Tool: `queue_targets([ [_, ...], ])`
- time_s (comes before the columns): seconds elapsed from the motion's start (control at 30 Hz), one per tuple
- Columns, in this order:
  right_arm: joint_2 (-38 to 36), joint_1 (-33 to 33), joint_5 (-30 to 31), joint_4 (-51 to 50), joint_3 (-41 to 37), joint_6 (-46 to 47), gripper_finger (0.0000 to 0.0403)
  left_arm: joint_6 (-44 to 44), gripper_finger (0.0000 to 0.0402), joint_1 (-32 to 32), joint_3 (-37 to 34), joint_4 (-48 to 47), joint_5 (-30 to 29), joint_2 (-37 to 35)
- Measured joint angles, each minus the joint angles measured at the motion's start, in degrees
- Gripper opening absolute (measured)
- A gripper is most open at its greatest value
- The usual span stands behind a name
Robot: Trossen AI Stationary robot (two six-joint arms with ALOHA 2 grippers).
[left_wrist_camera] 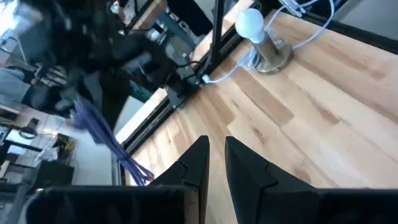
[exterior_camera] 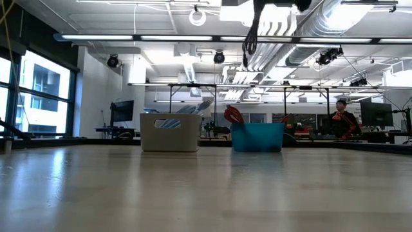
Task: Pick & Place USB Port
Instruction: Put the violet charger cable into the blue bin
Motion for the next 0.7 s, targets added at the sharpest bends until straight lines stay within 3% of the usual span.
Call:
queue_targets([
  [0.4, 1.4, -24.7, -17.4, -6.0, 0.0, 11.4, 0.0007, -3.4, 0.0049, -4.5, 0.0, -11.6, -11.9, -4.5],
  [0.7, 7.0, -33.7, -24.5, -6.7, 0.0, 15.7, 0.0007, -9.0, 0.0049, -4.3, 0.0, -19.6, -14.1, -6.4],
])
